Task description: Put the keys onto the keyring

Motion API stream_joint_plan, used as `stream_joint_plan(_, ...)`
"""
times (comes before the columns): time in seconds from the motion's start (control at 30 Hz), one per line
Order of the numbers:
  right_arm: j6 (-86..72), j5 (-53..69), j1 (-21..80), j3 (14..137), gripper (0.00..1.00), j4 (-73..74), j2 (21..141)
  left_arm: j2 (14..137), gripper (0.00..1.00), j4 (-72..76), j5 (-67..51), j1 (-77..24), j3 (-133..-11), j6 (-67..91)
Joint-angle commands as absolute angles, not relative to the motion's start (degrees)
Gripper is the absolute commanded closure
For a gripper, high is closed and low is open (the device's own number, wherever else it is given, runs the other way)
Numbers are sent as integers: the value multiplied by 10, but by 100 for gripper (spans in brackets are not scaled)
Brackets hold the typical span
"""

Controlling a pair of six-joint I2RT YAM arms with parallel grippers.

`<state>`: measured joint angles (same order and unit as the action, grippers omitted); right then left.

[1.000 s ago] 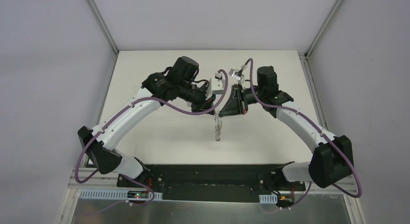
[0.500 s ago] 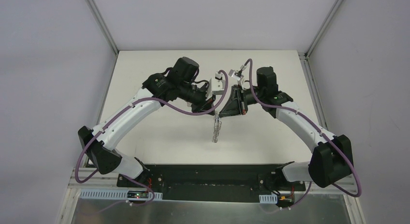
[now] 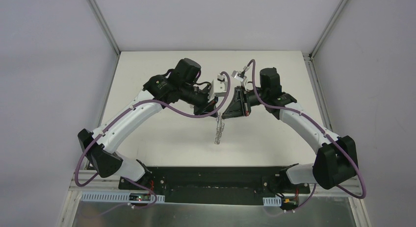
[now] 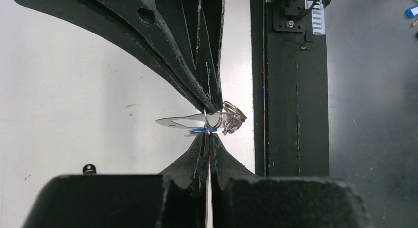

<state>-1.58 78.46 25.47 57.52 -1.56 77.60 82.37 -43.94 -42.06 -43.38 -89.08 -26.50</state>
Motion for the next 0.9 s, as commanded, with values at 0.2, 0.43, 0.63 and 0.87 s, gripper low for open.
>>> stream_joint_plan(0.2, -29, 789, 250, 591, 100, -40, 777, 802, 100, -431, -457, -429, -882, -272)
stream_joint_plan(0.43, -35, 786, 248, 591, 100, -44, 777, 801, 100, -429, -461, -429, -879, -272)
stream_joint_plan(0.63, -40, 782, 246, 591, 100, -47, 780, 800, 100, -429, -465, -429, -877, -273)
stream_joint_plan(0.87, -54, 767, 244, 590, 100, -58, 780, 800, 100, -429, -468, -429, -875, -274)
